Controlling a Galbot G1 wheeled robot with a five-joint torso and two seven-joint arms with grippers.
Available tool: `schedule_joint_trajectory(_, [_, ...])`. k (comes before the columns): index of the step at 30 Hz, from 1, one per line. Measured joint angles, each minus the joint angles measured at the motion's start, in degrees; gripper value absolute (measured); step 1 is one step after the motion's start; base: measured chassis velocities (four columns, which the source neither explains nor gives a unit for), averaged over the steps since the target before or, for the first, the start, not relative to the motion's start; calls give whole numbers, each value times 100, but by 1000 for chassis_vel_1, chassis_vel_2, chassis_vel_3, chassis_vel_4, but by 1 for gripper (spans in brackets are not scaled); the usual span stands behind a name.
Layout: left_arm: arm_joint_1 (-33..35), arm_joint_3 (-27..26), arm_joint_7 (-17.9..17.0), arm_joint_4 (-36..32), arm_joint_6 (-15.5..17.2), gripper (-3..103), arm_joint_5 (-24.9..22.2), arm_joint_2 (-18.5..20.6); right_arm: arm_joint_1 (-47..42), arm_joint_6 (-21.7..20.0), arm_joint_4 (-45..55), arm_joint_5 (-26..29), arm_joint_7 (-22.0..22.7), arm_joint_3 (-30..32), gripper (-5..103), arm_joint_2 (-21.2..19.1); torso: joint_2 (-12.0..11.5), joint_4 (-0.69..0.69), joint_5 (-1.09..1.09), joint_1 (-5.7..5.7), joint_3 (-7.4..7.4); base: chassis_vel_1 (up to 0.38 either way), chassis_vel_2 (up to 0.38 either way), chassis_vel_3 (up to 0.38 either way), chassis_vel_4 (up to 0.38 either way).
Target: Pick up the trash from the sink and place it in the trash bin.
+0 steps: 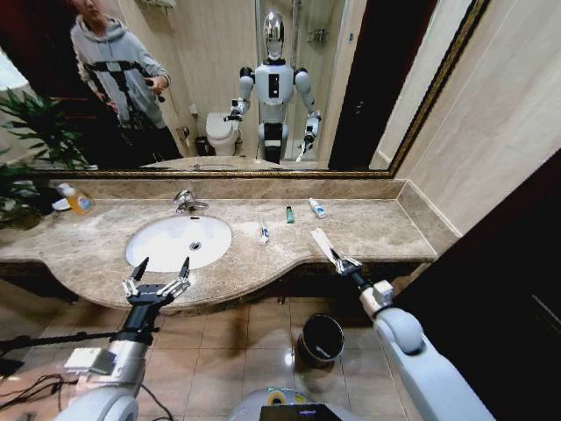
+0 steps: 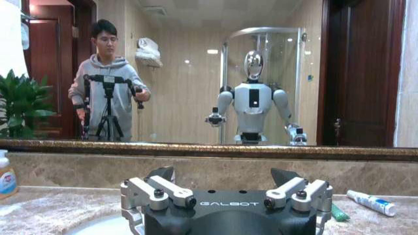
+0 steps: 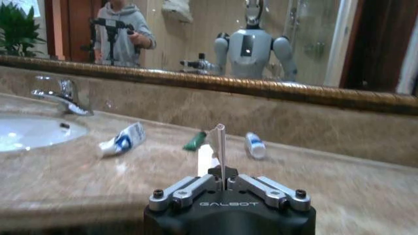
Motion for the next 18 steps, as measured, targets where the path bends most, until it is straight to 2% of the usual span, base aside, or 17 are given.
schedule_joint_trajectory(3, [0,0,0,0,0,100,0,0,-471,236,81,-31,-86,215,0,97,0,0,-1,0,0,0,0,0,0])
schedule_joint_trajectory(6, [0,0,0,0,0,100,0,0,-1147,702,13,-114,-173,412,0,267,0,0,-1,0,0,0,0,0,0])
schedule_joint_trajectory(8, [0,0,0,0,0,100,0,0,-1237,757,-10,-119,-177,431,0,298,0,0,0,-1,0,0,0,0,0])
schedule_joint_trajectory(11, [0,0,0,0,0,100,0,0,-1659,1083,-165,-151,-196,516,0,443,0,0,-1,-1,0,0,0,0,0])
schedule_joint_trajectory(15, [0,0,0,0,0,100,0,0,-1825,1255,-334,-247,-194,512,0,497,0,0,-1,-1,0,0,0,0,0])
schedule_joint_trajectory(18, [0,0,0,0,0,100,0,0,-1950,1362,-611,-535,-188,355,0,545,0,0,-2,0,0,0,0,0,0])
